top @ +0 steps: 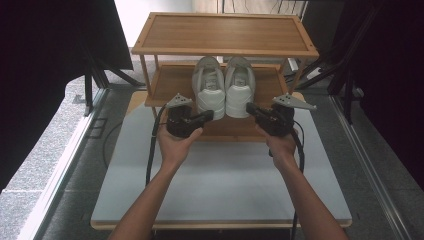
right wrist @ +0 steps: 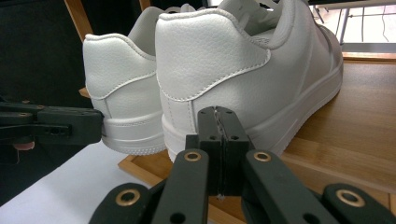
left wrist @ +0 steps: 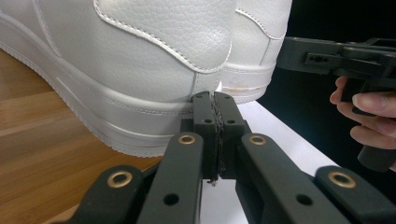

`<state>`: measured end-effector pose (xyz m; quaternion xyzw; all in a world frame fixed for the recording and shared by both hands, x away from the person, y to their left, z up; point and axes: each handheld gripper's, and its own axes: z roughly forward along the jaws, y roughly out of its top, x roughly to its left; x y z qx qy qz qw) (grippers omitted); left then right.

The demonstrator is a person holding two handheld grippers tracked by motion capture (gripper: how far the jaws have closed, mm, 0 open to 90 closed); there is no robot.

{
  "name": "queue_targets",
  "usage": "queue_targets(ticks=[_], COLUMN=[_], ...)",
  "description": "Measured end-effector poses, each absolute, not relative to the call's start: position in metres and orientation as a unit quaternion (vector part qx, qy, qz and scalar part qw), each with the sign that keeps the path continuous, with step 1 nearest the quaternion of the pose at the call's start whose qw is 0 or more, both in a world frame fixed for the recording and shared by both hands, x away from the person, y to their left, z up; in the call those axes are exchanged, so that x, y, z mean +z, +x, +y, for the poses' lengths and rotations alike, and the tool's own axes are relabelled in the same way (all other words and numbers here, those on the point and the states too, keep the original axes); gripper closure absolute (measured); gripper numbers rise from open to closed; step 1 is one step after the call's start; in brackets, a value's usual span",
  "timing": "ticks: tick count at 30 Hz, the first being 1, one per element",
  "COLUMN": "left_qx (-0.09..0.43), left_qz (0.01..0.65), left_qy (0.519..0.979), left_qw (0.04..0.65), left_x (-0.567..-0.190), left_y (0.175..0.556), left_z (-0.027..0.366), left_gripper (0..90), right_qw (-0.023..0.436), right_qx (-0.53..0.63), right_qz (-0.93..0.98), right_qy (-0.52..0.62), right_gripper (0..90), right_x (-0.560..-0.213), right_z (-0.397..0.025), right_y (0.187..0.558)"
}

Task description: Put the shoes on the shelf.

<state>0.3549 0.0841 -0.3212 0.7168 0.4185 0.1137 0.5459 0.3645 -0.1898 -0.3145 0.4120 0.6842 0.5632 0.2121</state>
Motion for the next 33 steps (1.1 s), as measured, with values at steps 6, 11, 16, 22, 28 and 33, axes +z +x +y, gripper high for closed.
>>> queue_targets(ticks=[6, 11, 16, 22, 28, 33], left_qx=[0.121, 0.12, 0.118, 0.111, 0.121, 0.119], left_qz=[0.414, 0.416, 0.415, 0.415, 0.385, 0.381], left_qy=[0.722, 0.724, 0.721, 0.721, 0.731, 0.727], left_qw=[0.541, 0.537, 0.542, 0.544, 0.551, 0.559], left_x=[-0.32, -0.319, -0.32, -0.32, -0.319, -0.322], left_y=[0.355, 0.36, 0.361, 0.362, 0.347, 0.33], left_z=[0.084, 0.086, 0.086, 0.086, 0.087, 0.1], left_gripper=[90.0, 90.0, 90.0, 89.9, 70.4, 61.0], right_qw=[0.195, 0.188, 0.186, 0.18, 0.181, 0.201], right_qx=[0.574, 0.572, 0.565, 0.567, 0.58, 0.589], right_qz=[0.677, 0.68, 0.689, 0.69, 0.681, 0.679], right_qy=[0.418, 0.418, 0.415, 0.413, 0.409, 0.391], right_gripper=[88.7, 86.6, 84.9, 82.4, 76.9, 68.9], right_x=[-0.317, -0.319, -0.319, -0.321, -0.321, -0.322], right_z=[-0.194, -0.194, -0.197, -0.196, -0.198, -0.205], right_y=[0.365, 0.366, 0.367, 0.367, 0.359, 0.343])
